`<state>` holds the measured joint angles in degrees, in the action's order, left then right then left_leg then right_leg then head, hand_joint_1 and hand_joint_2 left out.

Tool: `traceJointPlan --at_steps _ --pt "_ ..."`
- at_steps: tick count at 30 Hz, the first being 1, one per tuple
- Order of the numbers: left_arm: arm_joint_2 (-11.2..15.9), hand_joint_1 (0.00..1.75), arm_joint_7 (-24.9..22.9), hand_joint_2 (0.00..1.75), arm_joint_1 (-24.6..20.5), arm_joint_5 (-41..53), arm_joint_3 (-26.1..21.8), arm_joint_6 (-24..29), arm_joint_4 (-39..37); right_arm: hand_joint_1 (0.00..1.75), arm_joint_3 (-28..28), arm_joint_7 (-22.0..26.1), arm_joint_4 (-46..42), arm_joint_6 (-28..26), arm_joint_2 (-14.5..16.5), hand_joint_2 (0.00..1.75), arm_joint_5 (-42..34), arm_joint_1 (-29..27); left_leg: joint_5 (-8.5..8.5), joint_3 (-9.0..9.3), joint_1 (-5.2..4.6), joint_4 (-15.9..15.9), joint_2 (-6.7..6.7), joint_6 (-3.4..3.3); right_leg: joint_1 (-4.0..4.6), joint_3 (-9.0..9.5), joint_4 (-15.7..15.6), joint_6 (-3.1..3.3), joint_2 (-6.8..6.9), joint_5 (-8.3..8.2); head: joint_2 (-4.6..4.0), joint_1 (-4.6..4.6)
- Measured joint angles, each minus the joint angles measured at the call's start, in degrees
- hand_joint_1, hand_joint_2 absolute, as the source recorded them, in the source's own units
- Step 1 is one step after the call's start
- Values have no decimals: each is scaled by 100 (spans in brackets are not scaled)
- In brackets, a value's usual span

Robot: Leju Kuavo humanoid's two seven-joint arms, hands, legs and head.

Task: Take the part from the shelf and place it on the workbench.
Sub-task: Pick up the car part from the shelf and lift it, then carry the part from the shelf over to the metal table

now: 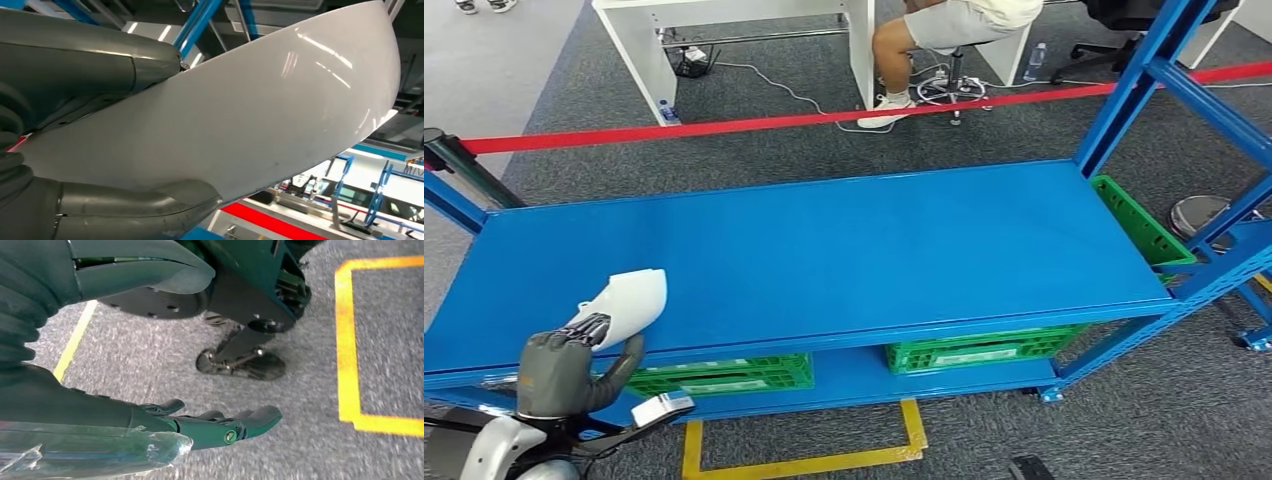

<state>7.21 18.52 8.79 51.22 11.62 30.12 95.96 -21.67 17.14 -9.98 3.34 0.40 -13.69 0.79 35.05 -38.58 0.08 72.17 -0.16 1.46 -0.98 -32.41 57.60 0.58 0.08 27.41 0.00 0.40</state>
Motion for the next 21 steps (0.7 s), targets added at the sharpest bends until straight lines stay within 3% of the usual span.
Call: traceJointPlan --at_steps 1,2,5,7,10,12,14,15,16,17,18,19,21 --pt "1 175 27 175 31 -32 -20 21 15 0 10 19 1 49 -1 175 -1 -2 11 25 3 122 0 -2 9 -57 4 -1 3 -41 0 1" --pt "1 175 53 175 58 -62 -41 40 35 0 17 41 1 92 -1 175 0 -3 -91 160 3 16 0 -19 19 -110 7 -6 4 -82 0 1" --pt "2 175 127 175 100 -155 -109 99 133 0 25 86 1 169 1 175 1 -4 -456 964 -27 -1143 0 -143 51 -219 12 -45 1 -197 0 -1" --pt "2 175 170 175 123 -222 -150 153 203 0 28 90 4 181 -2 175 -1 -4 -463 1241 -61 -1619 0 -200 54 -252 6 -107 2 -275 0 -4" --pt "3 175 212 175 206 -333 -221 222 262 0 28 86 18 178 -11 175 0 -16 -567 1193 -65 -1716 17 -266 37 -298 14 -215 1 -315 1 0" --pt "-1 175 232 175 251 -369 -268 260 288 0 25 84 29 175 -19 175 3 -27 -696 1090 -44 -1751 41 -337 33 -442 319 -261 -3 39 1 -17" --pt "-2 175 248 175 307 -376 -317 306 300 0 21 83 31 176 -20 175 12 -30 -815 932 -56 -1741 51 -374 29 -659 1028 -292 -3 590 1 -38" --pt "-5 175 256 175 341 -395 -347 324 301 0 21 83 32 176 -20 175 16 -33 -877 845 -63 -1734 53 -375 28 -723 1374 -304 -2 749 0 -39" --pt "-13 175 265 175 377 -437 -379 336 302 0 21 83 32 175 -20 175 17 -37 -939 756 -69 -1725 56 -371 29 -716 1586 -312 -2 775 0 -39" --pt "-24 175 274 175 412 -495 -413 340 305 0 22 82 32 174 -21 175 16 -41 -995 671 -72 -1712 58 -363 30 -613 1604 -313 -2 678 0 -40" --pt "-37 175 280 175 449 -554 -445 343 310 0 22 81 33 174 -22 175 16 -45 -1044 595 -73 -1697 57 -350 30 -406 1407 -307 -2 512 0 -40" --pt "-51 175 286 175 487 -616 -482 345 321 0 23 81 33 173 -23 175 16 -46 -1088 529 -73 -1676 57 -333 30 -107 1037 -293 -2 370 0 -41" --pt "-79 175 300 175 558 -728 -561 349 358 0 22 85 34 174 -24 175 17 -36 -1165 422 -88 -1622 57 -284 40 510 171 -256 -7 350 0 -36"
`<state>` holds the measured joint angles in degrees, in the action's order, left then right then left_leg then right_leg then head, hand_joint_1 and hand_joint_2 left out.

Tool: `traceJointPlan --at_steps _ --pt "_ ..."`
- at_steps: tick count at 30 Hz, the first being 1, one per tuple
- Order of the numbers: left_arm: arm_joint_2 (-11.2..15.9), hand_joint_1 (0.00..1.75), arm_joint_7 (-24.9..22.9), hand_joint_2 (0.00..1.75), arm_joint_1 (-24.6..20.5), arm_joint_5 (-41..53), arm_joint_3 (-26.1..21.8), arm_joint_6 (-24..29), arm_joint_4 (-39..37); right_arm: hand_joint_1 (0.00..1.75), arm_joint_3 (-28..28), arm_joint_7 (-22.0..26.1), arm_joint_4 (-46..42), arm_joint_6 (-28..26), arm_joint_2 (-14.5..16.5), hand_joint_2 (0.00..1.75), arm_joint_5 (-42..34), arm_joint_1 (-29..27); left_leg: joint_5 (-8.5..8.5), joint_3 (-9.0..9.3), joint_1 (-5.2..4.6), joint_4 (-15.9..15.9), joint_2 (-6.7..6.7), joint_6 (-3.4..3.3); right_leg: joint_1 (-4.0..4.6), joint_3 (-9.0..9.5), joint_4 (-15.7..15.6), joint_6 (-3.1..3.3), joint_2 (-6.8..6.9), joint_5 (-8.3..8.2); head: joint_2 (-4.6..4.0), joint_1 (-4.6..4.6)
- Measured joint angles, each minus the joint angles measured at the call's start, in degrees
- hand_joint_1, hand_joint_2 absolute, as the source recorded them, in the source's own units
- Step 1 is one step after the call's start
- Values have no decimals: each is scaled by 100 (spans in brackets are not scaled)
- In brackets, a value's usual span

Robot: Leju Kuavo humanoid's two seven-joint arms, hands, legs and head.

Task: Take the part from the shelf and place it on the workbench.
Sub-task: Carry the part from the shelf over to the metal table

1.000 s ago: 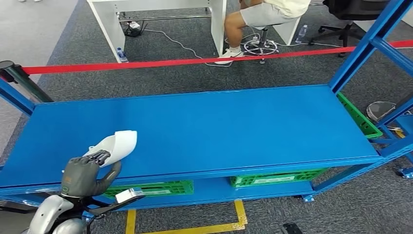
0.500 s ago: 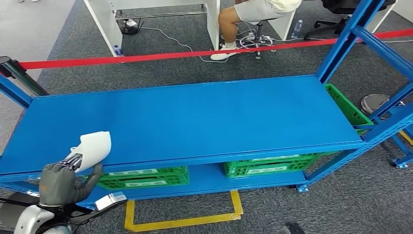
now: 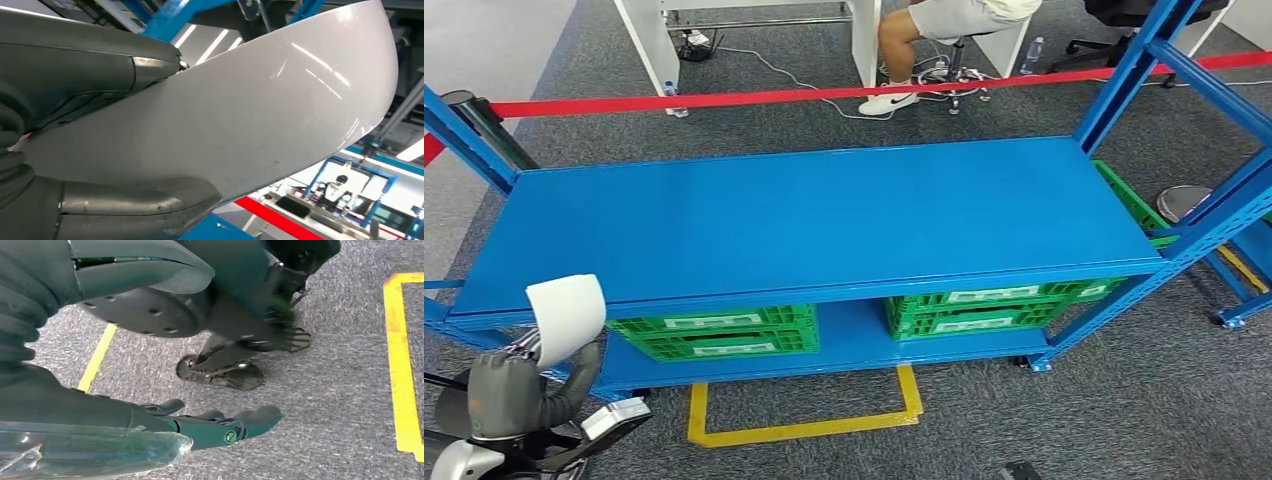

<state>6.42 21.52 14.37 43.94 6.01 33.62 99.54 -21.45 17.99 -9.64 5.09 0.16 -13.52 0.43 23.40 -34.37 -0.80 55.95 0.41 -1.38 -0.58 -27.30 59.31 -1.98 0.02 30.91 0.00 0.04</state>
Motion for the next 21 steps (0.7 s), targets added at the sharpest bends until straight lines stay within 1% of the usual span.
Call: traceJointPlan --at_steps 1,2,3,4,5,6,7,8,9,10,11,12,13,14,15,16,17,18,19,20,21 --pt "-14 175 12 175 29 -55 -42 3 19 0 0 3 1 1 1 175 -1 3 -38 -32 -5 21 1 30 8 167 -284 21 -3 61 0 1" --pt "-32 175 26 175 56 -98 -81 9 32 0 0 4 1 4 1 175 -1 0 -76 -53 -6 32 2 61 20 225 -420 45 -6 113 0 5" --pt "-48 175 43 175 87 -138 -119 14 42 0 1 4 3 7 3 175 -3 -10 -119 -66 -1 34 2 94 21 189 -442 82 -3 100 0 6" --pt "-64 175 62 175 125 -174 -155 19 49 0 1 2 6 13 8 175 -3 -19 -105 -87 8 50 -4 128 17 135 -442 128 7 57 0 -1" --pt "-82 175 83 175 169 -210 -193 21 59 0 1 0 9 18 13 175 -3 -27 19 -123 18 126 -11 165 11 84 -444 180 18 2 0 5" --pt "-99 175 102 175 213 -252 -233 22 69 0 1 -2 12 21 17 175 -3 -32 250 -181 31 304 -18 205 0 20 -449 225 32 -64 0 14" --pt "-120 175 119 175 252 -290 -272 21 77 0 1 -2 15 25 20 175 -5 -32 566 -255 51 589 -22 243 -4 -45 -446 255 43 -125 0 24" --pt "-143 175 138 175 285 -326 -311 21 81 0 1 -2 16 25 19 175 -6 -35 877 -330 69 955 -22 276 -3 -105 -441 267 48 -185 0 39" --pt "-168 175 158 175 316 -355 -346 20 83 0 1 -2 17 25 19 175 -8 -36 1080 -386 88 1319 -22 302 -2 -169 -429 265 52 -245 0 44" --pt "-192 175 178 175 347 -375 -378 20 83 0 1 -2 17 25 19 175 -10 -37 1142 -393 103 1578 -22 319 -1 -236 -412 259 54 -302 0 43" --pt "-216 175 194 175 377 -396 -409 20 83 0 1 -2 17 25 19 175 -10 -38 1073 -318 117 1658 -22 331 -2 -315 -386 249 55 -354 0 45" --pt "-238 175 205 175 404 -412 -437 19 86 0 1 -2 17 25 20 175 -10 -39 921 -143 130 1519 -22 335 -4 -403 -353 235 56 -399 0 44" --pt "-257 175 213 175 425 -435 -462 18 95 0 1 -1 17 25 20 175 -10 -39 765 121 141 1192 -22 333 -7 -481 -315 217 56 -434 0 45" --pt "-276 175 224 175 440 -461 -486 15 108 0 1 1 17 25 21 175 -10 -40 689 422 143 762 -23 321 -1 -550 -275 195 55 -464 0 46" --pt "-295 175 243 175 452 -484 -510 11 125 0 1 3 17 25 21 175 -10 -40 681 678 140 364 -25 294 5 -603 -242 165 52 -495 0 43" --pt "-313 175 267 175 463 -508 -537 6 140 0 1 5 17 25 20 175 -11 -39 711 833 131 91 -27 263 10 -640 -220 130 51 -532 0 41" --pt "-331 175 287 175 475 -523 -562 1 152 0 1 7 18 26 20 175 -10 -39 749 890 116 -45 -29 224 11 -666 -213 89 51 -575 0 38" --pt "-346 175 302 175 492 -534 -583 -3 160 0 1 8 20 26 20 175 -10 -43 730 871 104 -79 -29 175 6 -684 -219 44 52 -628 0 35" --pt "-363 175 309 175 506 -543 -598 -6 163 0 1 8 26 27 17 175 -10 -49 680 820 104 -81 -19 124 -5 -709 -214 4 49 -645 0 40" --pt "-381 175 311 175 517 -548 -606 -9 166 0 1 7 33 27 15 175 -11 -54 618 761 104 -88 -10 69 -13 -756 -170 -28 44 -570 0 38" --pt "-400 175 315 175 525 -552 -610 -12 168 0 0 7 39 27 13 175 -11 -59 546 687 109 -101 0 17 -18 -829 -33 -52 36 -383 0 31"
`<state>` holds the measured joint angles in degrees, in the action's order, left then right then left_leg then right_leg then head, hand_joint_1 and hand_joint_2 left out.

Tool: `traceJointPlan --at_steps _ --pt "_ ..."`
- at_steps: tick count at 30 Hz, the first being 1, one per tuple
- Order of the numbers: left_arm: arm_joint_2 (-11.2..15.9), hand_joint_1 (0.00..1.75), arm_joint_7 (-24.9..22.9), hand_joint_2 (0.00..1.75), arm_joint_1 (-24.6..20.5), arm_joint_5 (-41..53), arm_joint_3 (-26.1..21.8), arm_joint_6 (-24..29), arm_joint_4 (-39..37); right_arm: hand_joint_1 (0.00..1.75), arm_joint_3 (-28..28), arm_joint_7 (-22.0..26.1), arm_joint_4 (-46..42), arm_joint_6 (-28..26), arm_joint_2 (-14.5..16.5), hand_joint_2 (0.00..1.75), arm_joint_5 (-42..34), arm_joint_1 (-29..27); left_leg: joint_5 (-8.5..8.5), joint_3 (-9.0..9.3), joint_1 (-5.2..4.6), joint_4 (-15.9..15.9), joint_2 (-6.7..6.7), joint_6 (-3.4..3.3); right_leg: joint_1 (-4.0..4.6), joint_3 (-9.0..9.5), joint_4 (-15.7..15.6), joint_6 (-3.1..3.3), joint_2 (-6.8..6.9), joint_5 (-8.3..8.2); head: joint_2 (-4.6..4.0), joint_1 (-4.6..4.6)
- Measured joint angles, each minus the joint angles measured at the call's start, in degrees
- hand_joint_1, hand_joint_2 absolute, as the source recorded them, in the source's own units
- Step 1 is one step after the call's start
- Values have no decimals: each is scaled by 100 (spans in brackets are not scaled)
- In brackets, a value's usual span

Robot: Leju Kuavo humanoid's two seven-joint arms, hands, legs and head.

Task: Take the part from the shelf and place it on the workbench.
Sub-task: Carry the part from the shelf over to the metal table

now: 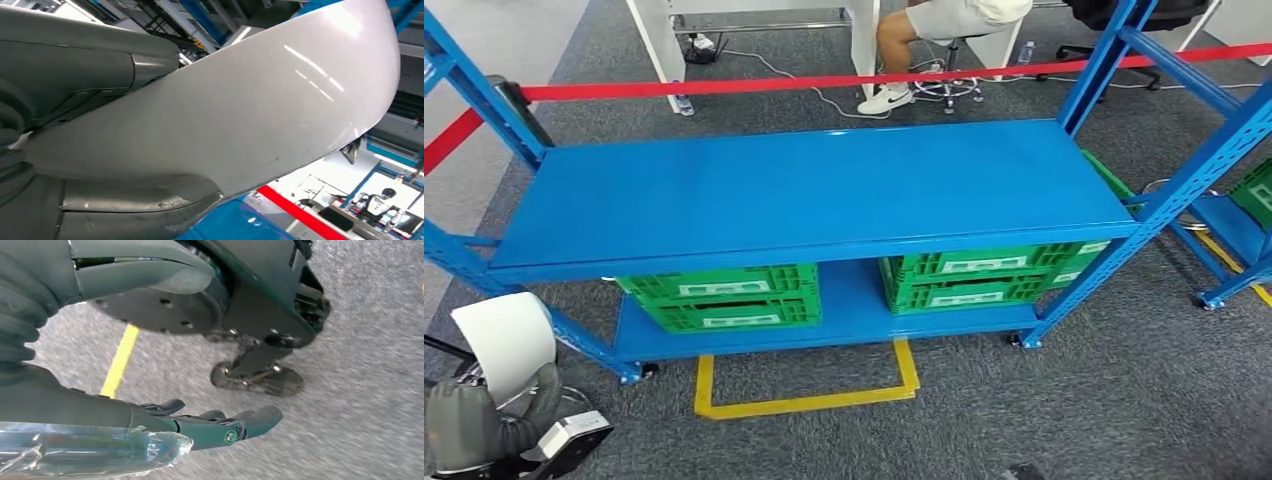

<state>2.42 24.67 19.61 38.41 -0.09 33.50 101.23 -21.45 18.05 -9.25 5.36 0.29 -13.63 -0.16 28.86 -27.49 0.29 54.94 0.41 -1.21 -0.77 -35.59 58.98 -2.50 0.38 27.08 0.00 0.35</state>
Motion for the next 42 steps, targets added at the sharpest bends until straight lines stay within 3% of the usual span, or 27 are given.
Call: traceJointPlan --at_steps 3,4,6,8,10,12,14,16,18,19,20,21,23,25,26,27,29,30,31,33,34,35,36,37,39,40,42 --pt "-48 175 23 175 15 -6 -12 -4 6 0 -3 -1 4 6 -1 175 3 2 -220 -276 -25 2 9 -74 -3 -258 979 -31 -14 834 0 -29" --pt "-62 175 32 175 20 -9 -17 -4 6 0 -3 0 5 7 -1 175 4 4 -296 -373 -41 9 9 -78 -1 -279 1282 -32 -15 925 0 -30" --pt "-87 175 56 175 27 -15 -30 -4 6 0 -2 0 6 4 -3 175 4 7 -437 -565 -71 28 8 -73 8 -95 1405 -10 -16 705 0 -32" --pt "-107 175 77 175 34 -19 -49 -4 7 0 -2 7 6 4 -5 175 4 15 -564 -728 -93 54 0 -50 25 476 757 50 -35 422 1 -32" --pt "-118 175 84 175 36 -20 -69 -4 13 0 -2 20 6 5 -5 175 6 29 -684 -829 -117 90 -7 -9 48 1119 -171 111 -67 498 1 -25" --pt "-121 175 89 175 39 -21 -85 -4 20 0 -2 34 6 8 -5 175 6 33 -800 -871 -118 101 -10 46 76 1330 -573 163 -77 617 0 -25" --pt "-128 175 92 175 55 -29 -98 -8 23 0 -2 43 8 12 -3 175 4 22 -779 -913 -89 137 -24 118 73 1226 -558 250 -39 534 0 -28" --pt "-137 175 102 175 76 -42 -113 -20 23 0 -2 46 9 15 -2 175 4 16 -315 -1016 -58 473 -38 200 58 1086 -554 338 10 396 0 -5" --pt "-142 175 122 175 83 -51 -131 -39 23 0 -1 52 9 18 -4 175 0 16 311 -1148 -24 1188 -39 267 67 910 -540 365 44 252 0 15" --pt "-145 175 138 175 83 -53 -139 -49 23 0 0 56 9 19 -4 175 -2 17 452 -1176 -9 1529 -39 291 70 818 -519 361 61 180 0 17" --pt "-148 175 156 175 83 -54 -145 -63 23 0 1 62 9 20 -4 175 -3 17 440 -1144 4 1747 -38 307 72 715 -483 354 78 114 0 16" --pt "-150 175 172 175 83 -54 -151 -75 23 0 1 67 9 22 -3 175 -3 18 309 -1032 15 1782 -38 314 71 606 -435 344 96 56 0 18" --pt "-155 175 192 175 81 -55 -160 -101 24 0 1 74 9 27 -3 175 -3 22 27 -542 28 1276 -16 305 68 394 -320 312 125 -33 0 20" --pt "-159 175 196 175 68 -54 -171 -120 27 0 1 79 9 31 -3 175 -2 24 80 25 13 452 24 249 78 248 -224 257 148 -105 0 15" --pt "-162 175 197 175 62 -53 -181 -125 28 0 1 79 9 32 -3 175 -2 25 154 179 -4 179 37 205 80 206 -201 222 161 -148 0 14" --pt "-164 175 199 175 60 -52 -192 -128 29 0 1 80 9 32 -3 175 -1 25 197 228 -24 40 37 153 78 178 -196 184 176 -197 0 11" --pt "-177 175 200 175 65 -51 -213 -132 30 0 1 79 13 32 -4 175 -1 22 109 134 -36 -5 30 45 60 123 -188 109 179 -236 0 13" --pt "-185 175 200 175 65 -49 -217 -137 31 0 1 79 15 31 -4 175 -1 19 36 63 -31 -16 27 -8 52 68 -104 77 146 -107 0 7" --pt "-195 175 200 175 64 -46 -219 -144 31 0 -1 78 18 30 -3 175 -1 15 -47 -24 -24 -28 23 -52 45 -15 87 51 101 133 0 0" --pt "-207 175 200 175 62 -37 -221 -161 32 0 -5 77 20 31 -1 175 3 14 -208 -220 -32 -19 0 -104 33 -206 769 18 15 752 0 -17" --pt "-212 175 200 175 63 -32 -223 -170 32 0 -7 76 20 32 -1 175 5 15 -289 -323 -41 -13 -15 -107 29 -265 1126 8 -2 938 0 -19" --pt "-219 175 199 175 64 -28 -225 -177 32 0 -7 76 20 31 -2 175 7 16 -368 -428 -48 -5 -34 -104 28 -255 1362 3 -12 978 0 -19" --pt "-227 175 199 175 64 -26 -226 -182 32 0 -7 77 20 28 -2 175 6 17 -446 -534 -52 4 -53 -93 28 -158 1418 4 -17 887 0 -19" --pt "-235 175 198 175 64 -25 -227 -184 32 0 -6 77 20 26 -3 175 6 18 -520 -634 -54 12 -75 -79 27 42 1261 12 -28 716 0 -19" --pt "-243 175 198 175 61 -25 -229 -185 33 0 -7 78 20 24 -4 175 6 27 -659 -790 -62 34 -123 -37 25 702 467 48 -141 479 0 -21" --pt "-244 175 198 175 57 -24 -231 -185 34 0 -7 78 20 24 -4 175 6 35 -729 -848 -74 50 -147 -12 21 1039 -3 74 -222 493 0 -20" --pt "-244 175 196 175 45 -23 -235 -185 37 0 -7 79 20 23 -3 175 5 37 -879 -926 -91 60 -197 38 31 1361 -523 112 -321 583 0 -18"
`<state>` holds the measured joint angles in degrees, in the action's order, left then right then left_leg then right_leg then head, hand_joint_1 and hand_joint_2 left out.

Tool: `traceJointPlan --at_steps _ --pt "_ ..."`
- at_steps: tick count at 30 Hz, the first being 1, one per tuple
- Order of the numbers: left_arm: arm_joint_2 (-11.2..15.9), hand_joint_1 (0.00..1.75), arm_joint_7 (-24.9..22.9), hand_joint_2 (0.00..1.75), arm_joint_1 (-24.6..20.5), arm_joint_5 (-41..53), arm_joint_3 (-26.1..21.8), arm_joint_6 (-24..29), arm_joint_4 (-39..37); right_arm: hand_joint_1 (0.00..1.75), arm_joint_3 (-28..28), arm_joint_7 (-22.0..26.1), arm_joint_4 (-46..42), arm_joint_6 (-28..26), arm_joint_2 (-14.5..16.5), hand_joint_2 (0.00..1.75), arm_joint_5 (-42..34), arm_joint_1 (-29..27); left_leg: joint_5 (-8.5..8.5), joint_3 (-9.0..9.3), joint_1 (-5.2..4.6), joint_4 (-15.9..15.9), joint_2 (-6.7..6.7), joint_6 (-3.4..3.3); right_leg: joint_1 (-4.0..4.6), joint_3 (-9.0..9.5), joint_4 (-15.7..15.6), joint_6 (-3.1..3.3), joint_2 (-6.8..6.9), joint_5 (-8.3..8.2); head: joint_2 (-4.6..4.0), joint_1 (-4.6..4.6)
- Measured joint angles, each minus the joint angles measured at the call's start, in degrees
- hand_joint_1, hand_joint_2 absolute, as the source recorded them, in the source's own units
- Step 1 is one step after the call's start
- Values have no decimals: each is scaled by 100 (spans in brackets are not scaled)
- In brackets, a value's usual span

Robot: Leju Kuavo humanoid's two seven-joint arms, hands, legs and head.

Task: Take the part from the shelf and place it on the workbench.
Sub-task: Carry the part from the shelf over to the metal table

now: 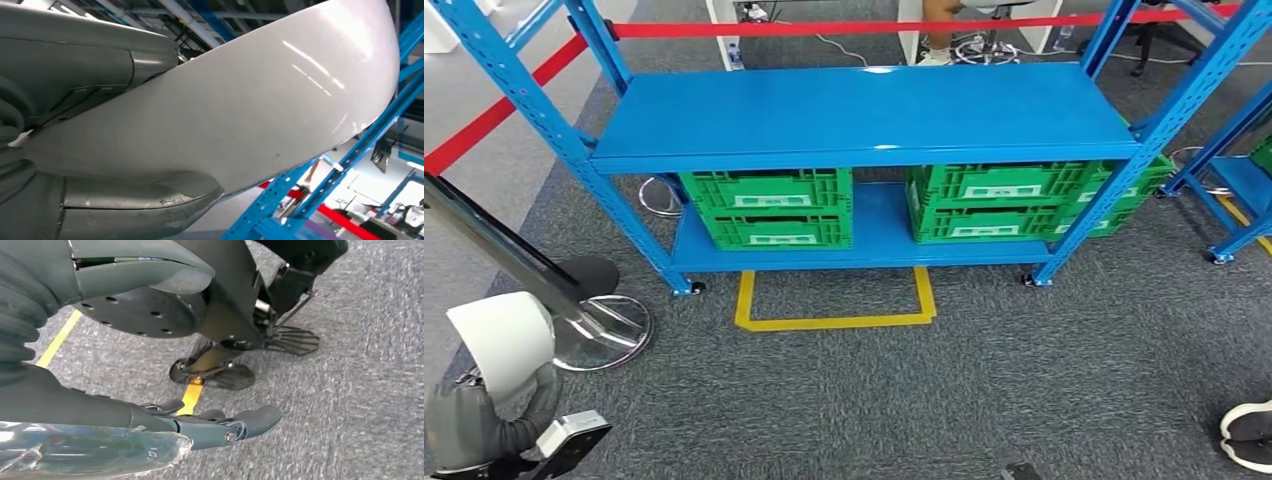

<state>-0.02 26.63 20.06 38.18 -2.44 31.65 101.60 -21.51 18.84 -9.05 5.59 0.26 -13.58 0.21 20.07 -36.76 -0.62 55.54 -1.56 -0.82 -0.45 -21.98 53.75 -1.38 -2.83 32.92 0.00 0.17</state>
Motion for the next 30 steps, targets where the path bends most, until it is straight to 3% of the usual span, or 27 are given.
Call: traceJointPlan --at_steps 2,3,4,5,6,7,8,9,10,12,14,15,17,19,21,23,24,25,27,28,30 --pt "-3 175 -5 175 1 1 -5 -1 2 0 -1 -1 1 1 3 175 -1 -18 -99 -68 7 -2 -50 57 4 -111 -8 52 80 -46 0 2" --pt "-6 175 -8 175 8 3 -7 -2 2 0 -2 -1 1 2 5 175 -1 -24 1 -117 13 63 -42 94 2 -173 9 94 142 -92 0 4" --pt "-8 175 -10 175 14 4 -9 -3 2 0 -3 -2 2 2 8 175 -1 -31 213 -182 22 233 -15 129 -5 -244 19 145 213 -150 0 14" --pt "-12 175 -11 175 16 5 -11 -4 2 0 -4 -2 2 2 10 175 -1 -31 531 -261 34 527 32 162 -7 -319 29 184 286 -207 0 21" --pt "-13 175 -12 175 16 7 -13 -4 2 0 -3 -1 2 2 9 175 -4 -32 861 -342 49 927 65 190 3 -397 43 209 352 -255 0 29" --pt "-14 175 -13 175 17 11 -14 -4 2 0 -3 -2 2 1 8 175 -7 -30 1086 -405 66 1332 82 210 11 -478 57 220 420 -301 0 32" --pt "-15 175 -16 175 20 21 -14 -4 2 0 -3 -2 2 1 7 175 -11 -29 1163 -424 82 1647 92 226 17 -564 73 219 488 -345 0 33" --pt "-15 175 -21 175 24 38 -14 -4 2 0 -3 -2 2 1 7 175 -14 -27 1083 -384 95 1817 101 234 22 -635 92 214 559 -385 0 34" --pt "-15 175 -31 175 29 57 -14 -4 2 0 -3 -2 2 1 7 175 -13 -26 904 -262 103 1795 121 234 25 -703 111 205 630 -427 0 34" --pt "-15 175 -66 175 33 94 -14 -4 2 0 -4 -2 2 0 7 175 -10 -24 631 245 94 1235 285 197 35 -797 140 173 762 -505 0 34" --pt "-15 175 -103 175 29 128 -13 -5 4 0 -4 -3 3 -1 9 175 -8 -23 694 792 44 431 496 118 46 -863 163 119 890 -576 0 30" --pt "-15 175 -115 175 29 144 -13 -6 5 0 -4 -3 3 -2 10 175 -8 -21 759 935 17 178 544 81 47 -882 169 88 955 -606 0 30" --pt "-15 175 -125 175 44 163 -14 -7 7 0 -4 -4 3 -2 10 175 -8 -2 801 983 15 -41 451 22 39 -918 180 29 1030 -625 0 30" --pt "-27 175 -139 175 53 188 -14 -5 9 0 -4 -4 2 -2 8 175 -8 22 794 994 51 -190 313 -47 23 -1054 386 -17 789 -456 1 7" --pt "-39 175 -168 175 51 228 -13 -2 9 0 -6 -9 2 -2 7 175 -8 22 768 958 58 -233 192 -101 5 -1366 1070 -49 423 -101 1 -27" --pt "-44 175 -202 175 59 257 -13 -2 7 0 -9 -17 3 0 7 175 -5 -6 745 920 38 -207 73 -115 -2 -1658 1789 -63 301 131 1 -37" --pt "-46 175 -211 175 62 262 -14 -2 7 0 -11 -19 4 -1 6 175 -4 -19 741 913 29 -191 5 -114 -3 -1686 1880 -64 289 98 1 -36" --pt "-49 175 -218 175 64 265 -14 -2 6 0 -12 -20 5 -3 5 175 -2 -27 739 911 26 -172 -63 -112 -5 -1603 1731 -60 279 -39 1 -38" --pt "-53 175 -219 175 65 271 -14 1 7 0 -13 -19 7 -6 2 175 -1 -27 751 899 27 -121 -194 -89 -25 -1215 986 -46 125 -398 1 -38" --pt "-54 175 -220 175 61 275 -14 5 7 0 -13 -19 8 -5 2 175 -1 -27 762 872 23 -74 -256 -68 -43 -1026 629 -40 2 -494 0 -37" --pt "-55 175 -223 175 59 297 -14 23 9 0 -14 -20 9 -4 2 175 -1 -23 761 778 31 0 -369 -3 -60 -864 332 -25 -158 -493 1 -33"
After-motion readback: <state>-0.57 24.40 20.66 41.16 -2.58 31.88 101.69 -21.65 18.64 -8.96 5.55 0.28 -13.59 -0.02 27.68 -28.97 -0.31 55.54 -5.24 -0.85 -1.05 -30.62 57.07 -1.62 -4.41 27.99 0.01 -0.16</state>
